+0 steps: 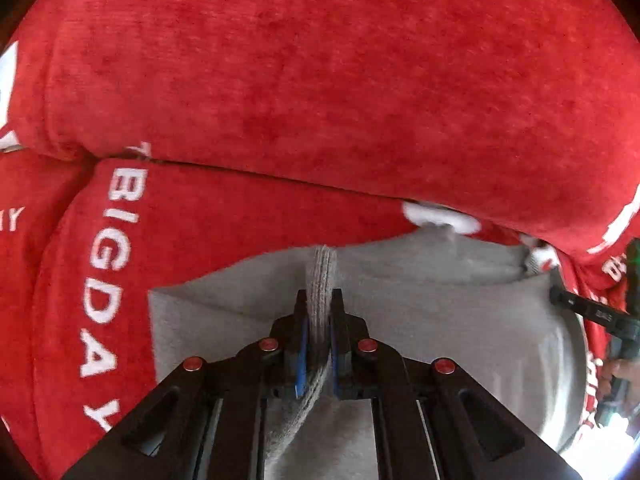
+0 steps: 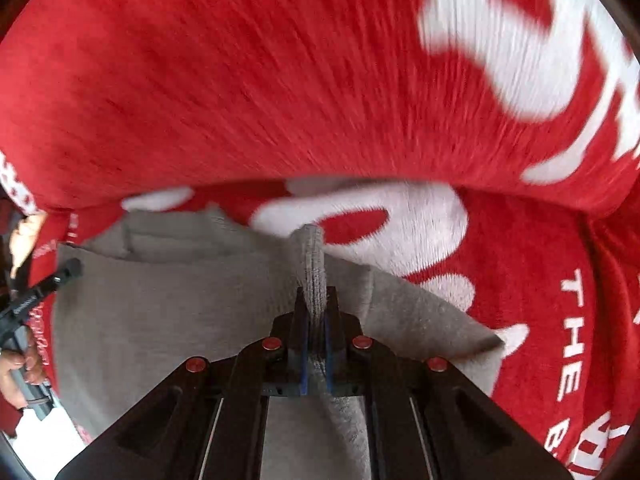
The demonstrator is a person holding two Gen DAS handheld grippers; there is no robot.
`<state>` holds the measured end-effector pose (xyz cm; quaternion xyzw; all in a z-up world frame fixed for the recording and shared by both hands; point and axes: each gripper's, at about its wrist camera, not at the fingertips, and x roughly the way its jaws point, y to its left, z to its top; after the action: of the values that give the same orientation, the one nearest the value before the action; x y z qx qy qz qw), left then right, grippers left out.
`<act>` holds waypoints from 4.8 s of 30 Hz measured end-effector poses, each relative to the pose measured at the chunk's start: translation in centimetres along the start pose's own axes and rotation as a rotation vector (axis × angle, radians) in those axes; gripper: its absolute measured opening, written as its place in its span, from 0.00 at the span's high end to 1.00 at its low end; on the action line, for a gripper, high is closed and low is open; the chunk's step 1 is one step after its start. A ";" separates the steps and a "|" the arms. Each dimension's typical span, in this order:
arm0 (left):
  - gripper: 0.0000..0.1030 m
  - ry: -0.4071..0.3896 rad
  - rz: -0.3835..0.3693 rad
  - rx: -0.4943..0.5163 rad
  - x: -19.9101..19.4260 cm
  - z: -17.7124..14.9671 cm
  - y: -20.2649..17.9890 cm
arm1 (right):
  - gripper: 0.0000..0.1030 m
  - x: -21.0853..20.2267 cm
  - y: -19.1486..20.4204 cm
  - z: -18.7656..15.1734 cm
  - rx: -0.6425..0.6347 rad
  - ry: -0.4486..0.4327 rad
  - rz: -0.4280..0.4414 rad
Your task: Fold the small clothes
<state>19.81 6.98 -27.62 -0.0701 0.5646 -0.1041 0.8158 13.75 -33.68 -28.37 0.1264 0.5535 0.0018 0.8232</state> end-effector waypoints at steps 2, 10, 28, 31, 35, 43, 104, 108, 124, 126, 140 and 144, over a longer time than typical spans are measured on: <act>0.47 -0.011 0.072 -0.039 -0.4 0.2 0.7 | 0.94 0.1 -0.2 0.1 0.013 -0.017 0.005; 0.41 -0.011 0.107 -0.054 -5.2 -0.9 3.4 | 0.75 -2.2 -0.6 0.3 0.063 0.009 -0.019; 0.41 0.229 -0.219 -0.484 -10.2 -18.8 6.7 | 0.49 -12.0 -7.2 -21.7 0.613 -0.017 0.261; 0.41 0.234 -0.274 -0.621 -8.9 -20.0 7.0 | 0.49 -10.7 -7.4 -24.8 0.720 -0.002 0.374; 0.41 0.184 -0.327 -0.728 -7.8 -20.1 6.9 | 0.49 -8.1 -6.9 -26.1 0.791 0.014 0.470; 0.83 0.104 -0.269 -0.682 -9.0 -19.7 7.2 | 0.92 -6.9 -7.1 -25.6 0.911 -0.032 0.533; 0.17 0.203 0.104 -0.295 -11.3 -20.8 8.3 | 0.44 3.6 19.2 -21.9 0.580 0.304 0.746; 0.17 0.203 0.108 -0.298 -11.7 -21.1 9.1 | 0.84 4.6 19.2 -21.9 0.640 0.308 0.783; 0.17 0.217 -0.075 -0.368 -11.6 -21.3 9.6 | 0.84 4.0 22.4 -22.5 0.317 0.418 0.610; 0.17 0.218 -0.107 -0.383 -11.5 -21.2 9.5 | 0.53 3.4 21.9 -22.5 0.308 0.401 0.601; 0.17 0.228 -0.352 -0.491 -9.5 -20.6 6.8 | 0.59 4.2 15.2 -23.9 0.832 0.253 0.767; 0.17 0.223 -0.434 -0.551 -8.7 -20.2 6.0 | 0.90 4.4 14.5 -24.2 0.884 0.222 0.784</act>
<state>-1.50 15.05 -28.25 -0.3933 0.6289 -0.1258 0.6587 -4.66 -14.00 -37.92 0.6505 0.4967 0.0880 0.5677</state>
